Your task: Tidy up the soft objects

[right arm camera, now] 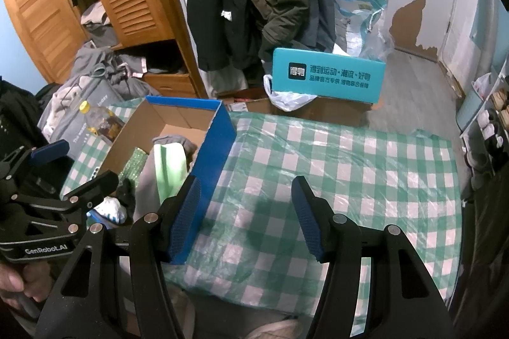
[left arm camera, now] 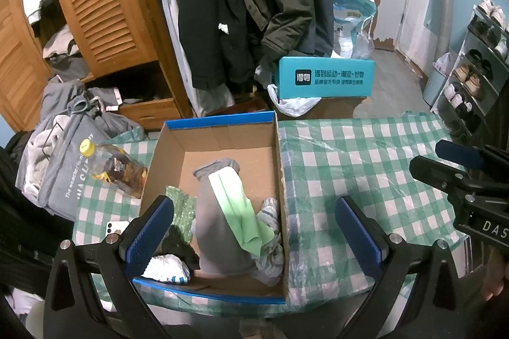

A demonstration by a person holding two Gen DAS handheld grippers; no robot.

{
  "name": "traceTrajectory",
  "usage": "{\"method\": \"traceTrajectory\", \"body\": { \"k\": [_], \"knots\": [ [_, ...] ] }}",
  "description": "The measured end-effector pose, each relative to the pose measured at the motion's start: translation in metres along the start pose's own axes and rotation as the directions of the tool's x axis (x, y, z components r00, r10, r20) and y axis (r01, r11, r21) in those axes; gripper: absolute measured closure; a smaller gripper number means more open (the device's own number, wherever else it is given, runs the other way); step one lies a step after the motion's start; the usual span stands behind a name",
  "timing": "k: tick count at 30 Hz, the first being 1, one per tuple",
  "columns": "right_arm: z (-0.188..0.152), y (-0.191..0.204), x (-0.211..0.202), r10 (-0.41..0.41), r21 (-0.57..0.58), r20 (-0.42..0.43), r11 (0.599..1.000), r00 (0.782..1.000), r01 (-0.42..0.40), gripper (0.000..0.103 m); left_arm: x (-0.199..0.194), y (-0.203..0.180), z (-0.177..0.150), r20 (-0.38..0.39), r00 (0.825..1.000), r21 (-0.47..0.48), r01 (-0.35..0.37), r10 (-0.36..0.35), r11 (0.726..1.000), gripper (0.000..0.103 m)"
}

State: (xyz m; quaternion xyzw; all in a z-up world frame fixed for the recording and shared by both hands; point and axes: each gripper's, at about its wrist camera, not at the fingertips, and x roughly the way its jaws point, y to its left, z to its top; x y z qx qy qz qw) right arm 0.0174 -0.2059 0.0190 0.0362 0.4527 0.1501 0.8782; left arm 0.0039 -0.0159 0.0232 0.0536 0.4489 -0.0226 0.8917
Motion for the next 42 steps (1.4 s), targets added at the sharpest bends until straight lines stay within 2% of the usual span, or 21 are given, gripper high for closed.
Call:
{"method": "traceTrajectory", "body": {
  "k": [42],
  "knots": [
    [0.0006, 0.0040, -0.0001, -0.004, -0.003, -0.002, 1.000, 1.000, 0.004, 0.044, -0.0003, -0.0005, -0.0066, -0.019, 1.000, 0.000, 0.018, -0.018, 1.000, 0.001]
  ]
}}
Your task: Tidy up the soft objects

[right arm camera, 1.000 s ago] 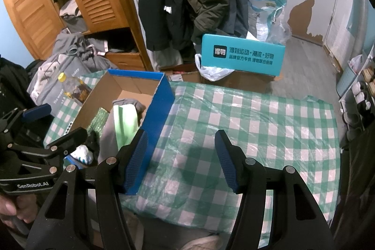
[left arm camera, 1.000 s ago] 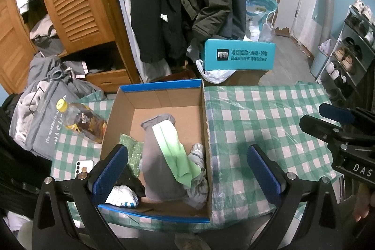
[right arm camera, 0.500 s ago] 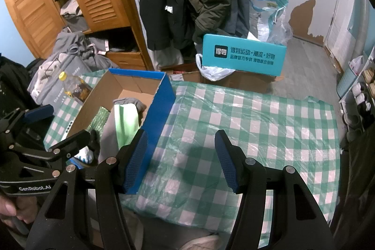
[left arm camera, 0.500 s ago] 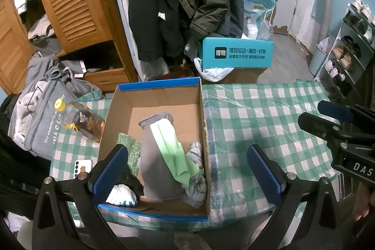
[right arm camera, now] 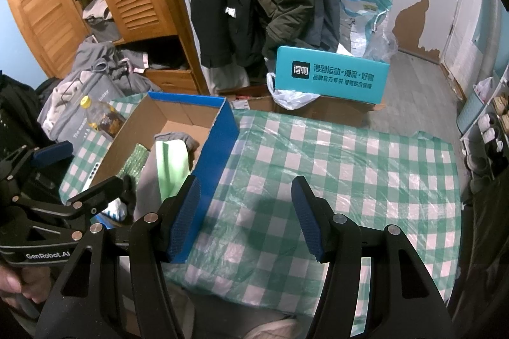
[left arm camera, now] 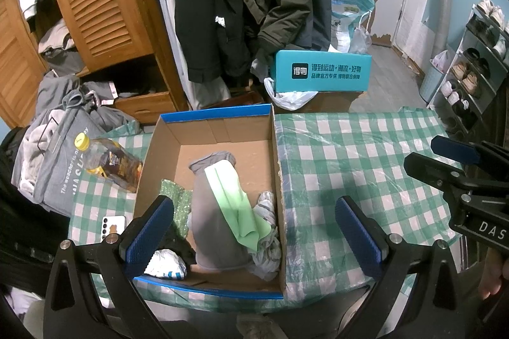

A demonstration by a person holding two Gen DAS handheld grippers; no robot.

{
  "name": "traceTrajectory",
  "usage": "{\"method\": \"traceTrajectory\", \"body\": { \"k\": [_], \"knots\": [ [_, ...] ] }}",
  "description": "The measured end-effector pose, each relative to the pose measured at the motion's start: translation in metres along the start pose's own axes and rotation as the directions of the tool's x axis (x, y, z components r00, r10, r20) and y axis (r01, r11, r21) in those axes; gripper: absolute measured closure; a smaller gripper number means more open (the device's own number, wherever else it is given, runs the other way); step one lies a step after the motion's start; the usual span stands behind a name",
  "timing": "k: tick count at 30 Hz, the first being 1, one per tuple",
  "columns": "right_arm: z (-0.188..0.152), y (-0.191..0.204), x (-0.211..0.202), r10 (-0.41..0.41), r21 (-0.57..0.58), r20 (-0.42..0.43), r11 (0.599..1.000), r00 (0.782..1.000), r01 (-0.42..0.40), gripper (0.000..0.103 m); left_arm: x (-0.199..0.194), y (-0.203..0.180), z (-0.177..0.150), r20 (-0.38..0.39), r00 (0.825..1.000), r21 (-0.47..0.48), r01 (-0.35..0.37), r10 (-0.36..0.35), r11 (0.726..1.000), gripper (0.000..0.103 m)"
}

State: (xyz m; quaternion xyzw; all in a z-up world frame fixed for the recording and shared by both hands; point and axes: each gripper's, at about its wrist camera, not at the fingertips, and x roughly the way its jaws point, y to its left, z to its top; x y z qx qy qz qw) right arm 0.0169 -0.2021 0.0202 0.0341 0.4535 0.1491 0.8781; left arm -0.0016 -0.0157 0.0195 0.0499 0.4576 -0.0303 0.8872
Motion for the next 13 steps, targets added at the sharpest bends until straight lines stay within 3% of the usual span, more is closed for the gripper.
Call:
{"method": "traceTrajectory", "body": {
  "k": [13],
  "knots": [
    [0.0001, 0.0002, -0.0001, -0.002, 0.000, 0.000, 1.000, 1.000, 0.002, 0.044, -0.0035, 0.0015, -0.0017, 0.010, 1.000, -0.002, 0.003, -0.003, 1.000, 0.001]
  ]
}}
